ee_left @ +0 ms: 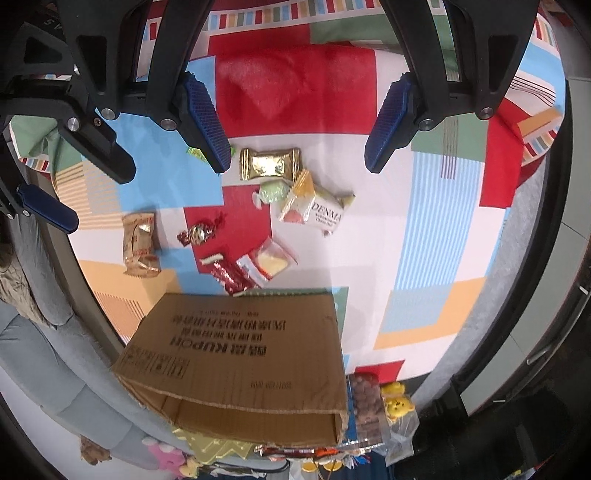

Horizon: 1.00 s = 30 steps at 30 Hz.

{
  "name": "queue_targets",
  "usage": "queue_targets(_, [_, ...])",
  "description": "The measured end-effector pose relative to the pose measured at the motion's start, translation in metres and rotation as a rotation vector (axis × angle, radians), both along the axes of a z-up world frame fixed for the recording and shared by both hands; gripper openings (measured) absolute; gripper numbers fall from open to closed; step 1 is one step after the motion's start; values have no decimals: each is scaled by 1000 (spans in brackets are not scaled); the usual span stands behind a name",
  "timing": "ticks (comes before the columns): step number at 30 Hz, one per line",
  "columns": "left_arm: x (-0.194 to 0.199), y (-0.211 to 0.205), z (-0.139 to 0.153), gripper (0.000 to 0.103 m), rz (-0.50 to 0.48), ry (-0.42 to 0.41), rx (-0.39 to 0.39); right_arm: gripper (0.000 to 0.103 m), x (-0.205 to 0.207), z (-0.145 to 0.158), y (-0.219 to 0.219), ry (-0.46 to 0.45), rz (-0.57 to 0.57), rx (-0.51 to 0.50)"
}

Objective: Organize snacks
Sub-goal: 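Withdraw both tools from the box back toward the scattered snacks, then grasp gold-wrapped candy with left tool while right tool grasps green candy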

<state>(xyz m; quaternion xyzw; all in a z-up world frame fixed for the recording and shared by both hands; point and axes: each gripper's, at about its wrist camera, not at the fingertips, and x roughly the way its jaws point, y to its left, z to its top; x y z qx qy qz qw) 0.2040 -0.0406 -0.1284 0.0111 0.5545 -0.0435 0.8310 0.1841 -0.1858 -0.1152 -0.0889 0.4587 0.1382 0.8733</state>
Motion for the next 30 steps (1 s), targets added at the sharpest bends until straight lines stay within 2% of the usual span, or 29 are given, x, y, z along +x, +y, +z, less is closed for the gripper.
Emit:
queue_targets(13, [4,-1,-32,74,-13,85,-13,76,1,-27,4,93,56,-27])
queue_targets(30, [22,-6,-54,74,-9,147,-39,76,6,-58,15,175,116,-33])
